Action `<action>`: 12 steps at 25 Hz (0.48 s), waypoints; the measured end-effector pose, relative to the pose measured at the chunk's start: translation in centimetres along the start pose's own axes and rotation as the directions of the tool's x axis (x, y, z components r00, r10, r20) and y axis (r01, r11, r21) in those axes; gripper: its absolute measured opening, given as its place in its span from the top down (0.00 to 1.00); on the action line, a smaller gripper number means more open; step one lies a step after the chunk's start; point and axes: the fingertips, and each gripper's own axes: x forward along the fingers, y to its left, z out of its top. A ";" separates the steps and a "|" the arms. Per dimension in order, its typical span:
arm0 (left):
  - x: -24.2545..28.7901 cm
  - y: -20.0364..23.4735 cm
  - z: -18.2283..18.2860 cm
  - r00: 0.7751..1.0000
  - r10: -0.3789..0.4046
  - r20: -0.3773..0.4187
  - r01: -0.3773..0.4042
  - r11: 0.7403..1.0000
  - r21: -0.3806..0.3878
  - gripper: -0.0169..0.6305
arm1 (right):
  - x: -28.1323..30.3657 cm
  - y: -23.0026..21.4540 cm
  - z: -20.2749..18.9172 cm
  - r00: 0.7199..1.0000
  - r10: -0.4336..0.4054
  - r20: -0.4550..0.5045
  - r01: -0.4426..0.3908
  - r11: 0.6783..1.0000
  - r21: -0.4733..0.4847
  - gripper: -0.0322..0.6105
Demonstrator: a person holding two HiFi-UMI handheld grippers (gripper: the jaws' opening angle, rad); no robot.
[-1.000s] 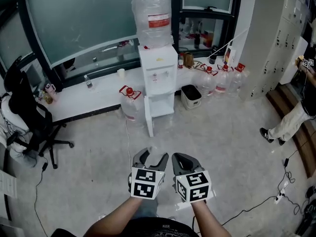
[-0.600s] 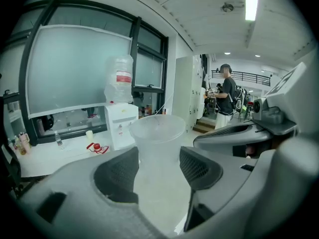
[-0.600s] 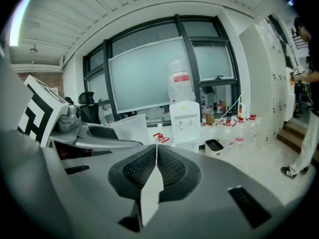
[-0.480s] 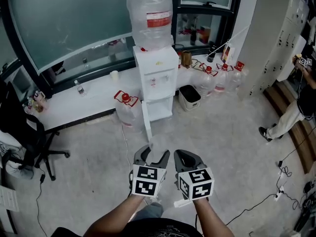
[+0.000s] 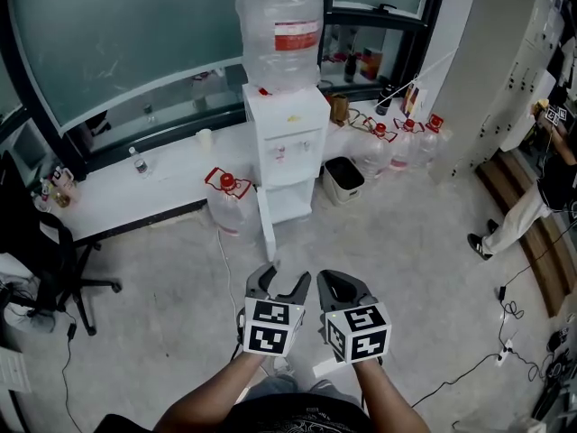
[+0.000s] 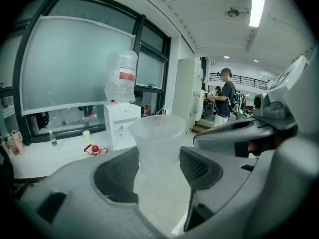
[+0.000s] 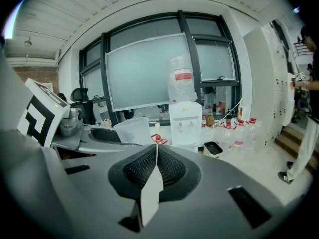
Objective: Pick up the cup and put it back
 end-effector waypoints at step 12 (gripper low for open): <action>2.5 1.1 1.1 1.000 0.019 0.001 -0.019 0.999 0.026 0.58 | 2.4 -2.0 1.6 0.999 0.013 0.030 -0.013 1.000 0.004 0.91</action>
